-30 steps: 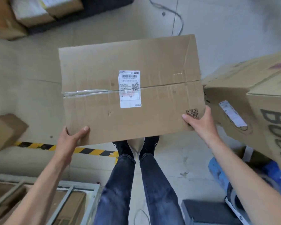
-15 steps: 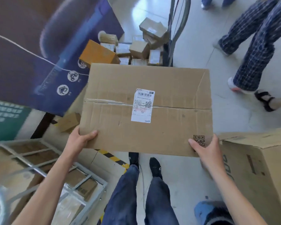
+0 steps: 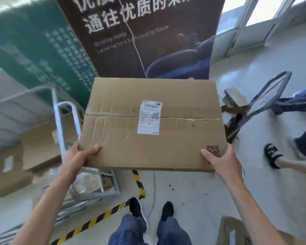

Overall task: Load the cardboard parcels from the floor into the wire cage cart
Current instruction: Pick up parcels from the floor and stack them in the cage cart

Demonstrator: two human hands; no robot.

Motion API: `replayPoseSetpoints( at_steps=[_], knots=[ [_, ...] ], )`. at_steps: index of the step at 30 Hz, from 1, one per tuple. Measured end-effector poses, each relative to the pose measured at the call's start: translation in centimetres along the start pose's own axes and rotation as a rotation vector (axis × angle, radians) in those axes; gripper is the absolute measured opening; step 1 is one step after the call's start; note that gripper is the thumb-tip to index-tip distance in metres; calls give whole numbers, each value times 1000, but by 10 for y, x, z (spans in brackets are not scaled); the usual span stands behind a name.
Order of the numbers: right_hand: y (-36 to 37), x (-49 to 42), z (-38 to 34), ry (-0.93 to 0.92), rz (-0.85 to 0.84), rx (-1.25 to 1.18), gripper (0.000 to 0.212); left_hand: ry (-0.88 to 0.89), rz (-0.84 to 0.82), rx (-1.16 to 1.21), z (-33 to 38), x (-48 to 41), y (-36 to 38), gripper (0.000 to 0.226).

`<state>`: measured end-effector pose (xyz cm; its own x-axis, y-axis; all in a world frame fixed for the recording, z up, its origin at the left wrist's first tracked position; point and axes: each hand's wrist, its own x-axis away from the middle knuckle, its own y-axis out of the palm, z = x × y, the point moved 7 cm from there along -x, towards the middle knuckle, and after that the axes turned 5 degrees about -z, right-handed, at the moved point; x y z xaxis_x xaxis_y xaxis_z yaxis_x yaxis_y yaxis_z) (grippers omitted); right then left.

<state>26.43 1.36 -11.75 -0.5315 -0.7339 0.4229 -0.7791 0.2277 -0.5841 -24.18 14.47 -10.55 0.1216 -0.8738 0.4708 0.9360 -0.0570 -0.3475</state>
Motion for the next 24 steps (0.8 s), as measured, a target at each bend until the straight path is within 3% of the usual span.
replayPoseSetpoints(
  at_steps=[3, 8, 11, 14, 19, 24],
  knots=[
    [41, 12, -53, -103, -105, 17, 78, -14, 137, 64, -21, 38, -70, 66],
    [124, 57, -129, -246, -248, 85, 79, -39, 303, 167, -68, 108, -180, 60],
    [181, 101, -173, -347, -321, 123, 61, -61, 407, 199, -107, 151, -247, 72],
    [239, 153, -208, -435, -400, 141, 58, -86, 510, 237, -147, 195, -310, 80],
    [338, 240, -237, -529, -516, 184, 70, -109, 622, 321, -220, 264, -402, 75],
    [419, 317, -251, -584, -624, 213, 63, -161, 749, 401, -282, 318, -472, 68]
  ],
)
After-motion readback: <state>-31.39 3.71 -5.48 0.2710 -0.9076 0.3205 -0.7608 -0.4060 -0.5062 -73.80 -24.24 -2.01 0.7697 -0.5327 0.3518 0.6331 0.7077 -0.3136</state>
